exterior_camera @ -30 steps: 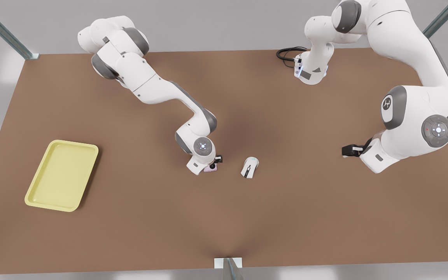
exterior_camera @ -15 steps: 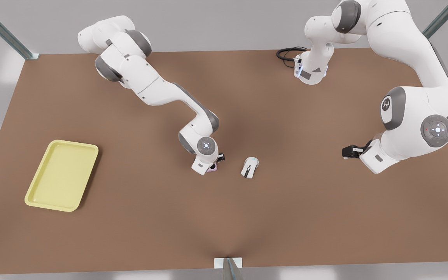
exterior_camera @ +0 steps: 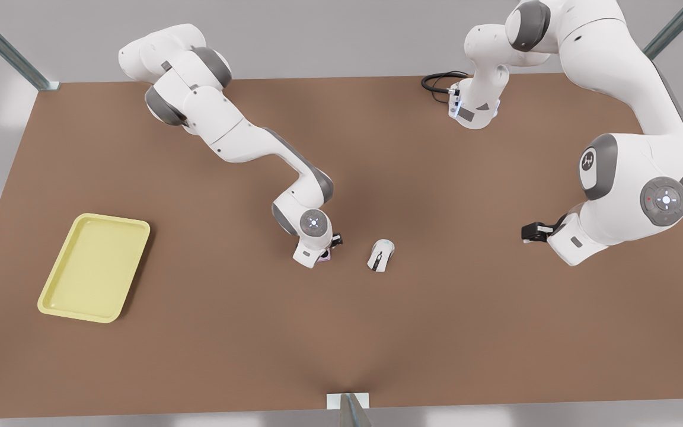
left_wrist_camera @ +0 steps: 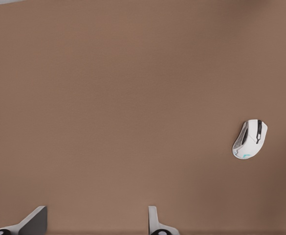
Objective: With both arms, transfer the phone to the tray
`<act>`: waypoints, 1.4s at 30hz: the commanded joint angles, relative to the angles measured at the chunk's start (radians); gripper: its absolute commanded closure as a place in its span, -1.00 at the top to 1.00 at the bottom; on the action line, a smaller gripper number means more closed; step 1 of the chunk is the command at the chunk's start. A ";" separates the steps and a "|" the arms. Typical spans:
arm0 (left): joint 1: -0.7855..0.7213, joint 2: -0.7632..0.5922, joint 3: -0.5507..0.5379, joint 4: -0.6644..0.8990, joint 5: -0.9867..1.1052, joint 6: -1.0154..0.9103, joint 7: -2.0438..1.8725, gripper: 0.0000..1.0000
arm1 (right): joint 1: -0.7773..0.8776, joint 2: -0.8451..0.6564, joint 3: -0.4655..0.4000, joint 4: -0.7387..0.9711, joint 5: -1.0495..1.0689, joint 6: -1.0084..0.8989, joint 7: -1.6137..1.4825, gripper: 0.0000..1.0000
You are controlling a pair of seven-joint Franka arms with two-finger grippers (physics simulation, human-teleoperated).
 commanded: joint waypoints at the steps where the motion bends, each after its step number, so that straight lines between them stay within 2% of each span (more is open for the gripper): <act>1: -0.001 -0.002 0.000 0.001 0.000 -0.001 0.009 1.00 | 0.000 -0.001 0.000 0.000 0.001 0.002 -0.045 0.90; 15: 0.000 -0.002 0.000 0.003 0.003 0.001 0.010 1.00 | -0.006 -0.003 0.000 0.002 0.000 0.002 -0.061 0.76; 21: 0.000 0.000 0.000 0.001 0.003 -0.001 0.010 1.00 | -0.008 -0.003 0.000 0.002 0.000 0.002 -0.064 0.48; 27: -0.001 0.000 0.000 0.003 0.004 -0.001 0.007 1.00 | -0.031 -0.040 -0.003 0.008 0.003 -0.010 -0.087 0.49; 30: -0.001 0.000 -0.001 0.004 -0.002 -0.001 0.006 1.00 | -0.074 -0.121 -0.009 -0.022 0.008 -0.031 -0.108 0.49; 35: 0.000 -0.034 -0.001 0.011 0.001 -0.076 0.018 1.00 | -0.247 -0.372 -0.014 -0.266 0.020 -0.081 -0.235 0.49; 36: -0.001 -0.039 0.000 0.011 0.004 -0.074 0.016 1.00 | -0.279 -0.411 -0.028 -0.315 0.047 -0.079 -0.245 0.48; 37: 0.000 -0.042 0.000 0.011 0.006 -0.074 0.012 1.00 | -0.304 -0.440 -0.080 -0.355 0.140 -0.082 -0.353 0.48; 40: 0.000 -0.054 0.003 0.011 0.006 -0.076 0.012 1.00 | -0.359 -0.486 -0.178 -0.440 0.162 -0.082 -0.550 0.46; 42: 0.000 -0.056 0.003 0.011 0.007 -0.076 0.010 1.00 | -0.396 -0.503 -0.275 -0.472 0.196 -0.087 -0.763 0.46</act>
